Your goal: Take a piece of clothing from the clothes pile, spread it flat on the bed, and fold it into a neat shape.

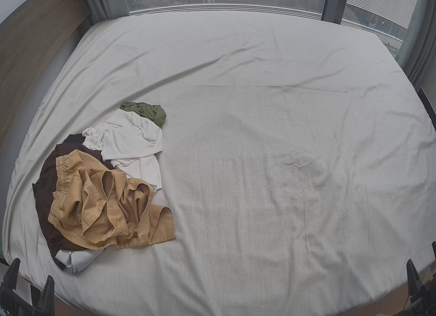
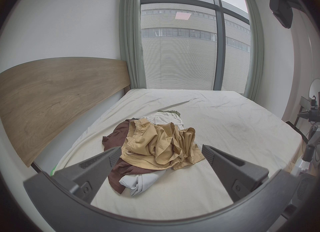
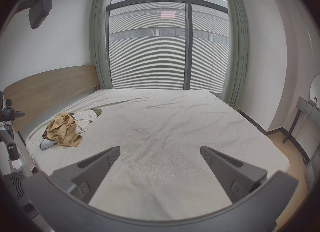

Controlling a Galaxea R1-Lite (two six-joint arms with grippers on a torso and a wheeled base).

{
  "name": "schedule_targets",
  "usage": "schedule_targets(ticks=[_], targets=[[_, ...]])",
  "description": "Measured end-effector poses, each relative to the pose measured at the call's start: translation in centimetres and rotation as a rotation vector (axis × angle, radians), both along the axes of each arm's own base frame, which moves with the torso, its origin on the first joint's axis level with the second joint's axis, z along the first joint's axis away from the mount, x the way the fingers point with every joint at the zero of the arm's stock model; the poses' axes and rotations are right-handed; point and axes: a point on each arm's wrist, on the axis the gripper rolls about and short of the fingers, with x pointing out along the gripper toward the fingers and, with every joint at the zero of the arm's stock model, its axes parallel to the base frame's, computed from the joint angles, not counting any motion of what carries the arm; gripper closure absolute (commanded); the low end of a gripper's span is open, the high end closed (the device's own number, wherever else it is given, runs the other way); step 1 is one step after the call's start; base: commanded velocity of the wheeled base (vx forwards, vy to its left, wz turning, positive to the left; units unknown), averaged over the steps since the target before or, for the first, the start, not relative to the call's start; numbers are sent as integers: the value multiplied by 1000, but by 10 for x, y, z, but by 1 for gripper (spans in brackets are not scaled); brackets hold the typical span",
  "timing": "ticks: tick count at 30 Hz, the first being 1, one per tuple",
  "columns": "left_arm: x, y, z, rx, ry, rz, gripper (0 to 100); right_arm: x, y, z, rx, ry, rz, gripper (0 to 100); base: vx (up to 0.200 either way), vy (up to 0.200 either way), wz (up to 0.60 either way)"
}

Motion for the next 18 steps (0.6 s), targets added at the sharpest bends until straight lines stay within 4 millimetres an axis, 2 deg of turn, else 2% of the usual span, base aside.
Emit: schedule_targets(ticks=[5,12,15,18], targets=[[0,0,0,0,0,0,0,0,0,1,-1,-12,-1,0,0,0,0],[0,0,0,1,0,-1,0,-1,0,25,-25,-222,-18,0,0,0,0],[0,0,0,2,0,-1,0,0,0,27,-31,-223,-22,0,0,0,0],[0,0,0,2,0,-1,0,3,1,21,-33,-146,-16,0,0,0,0]])
